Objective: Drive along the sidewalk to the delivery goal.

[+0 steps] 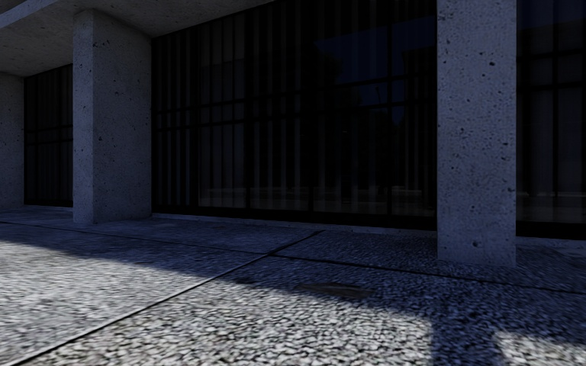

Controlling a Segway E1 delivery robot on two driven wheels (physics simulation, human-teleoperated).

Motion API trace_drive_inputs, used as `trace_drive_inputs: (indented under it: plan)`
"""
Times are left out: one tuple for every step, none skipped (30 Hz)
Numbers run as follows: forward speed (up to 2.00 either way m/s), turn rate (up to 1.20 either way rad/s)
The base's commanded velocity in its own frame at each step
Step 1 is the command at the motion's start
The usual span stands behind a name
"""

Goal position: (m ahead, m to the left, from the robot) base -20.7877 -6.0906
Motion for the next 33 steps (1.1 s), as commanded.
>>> trace_drive_inputs:
  plan:
    - [0.0,0.0]
    - [0.0,0.0]
    - [0.0,0.0]
    - [0.0,0.0]
    - [0.0,0.0]
    - [0.0,0.0]
    - [0.0,0.0]
    - [0.0,0.0]
    - [0.0,0.0]
    - [0.0,0.0]
    - [0.0,0.0]
    - [0.0,0.0]
    - [0.0,0.0]
    - [0.0,0.0]
    - [0.0,0.0]
    - [0.0,0.0]
    - [0.0,0.0]
    - [0.0,0.0]
    - [0.0,0.0]
    - [0.0,0.0]
    - [0.0,0.0]
    - [0.0,0.0]
    - [0.0,0.0]
    - [0.0,0.0]
    - [0.0,0.0]
    - [0.0,0.0]
    - [0.0,0.0]
    - [0.0,0.0]
    - [0.0,0.0]
    - [0.0,0.0]
    - [0.0,-0.3]
    - [0.26,-0.46]
    - [0.71,-0.51]
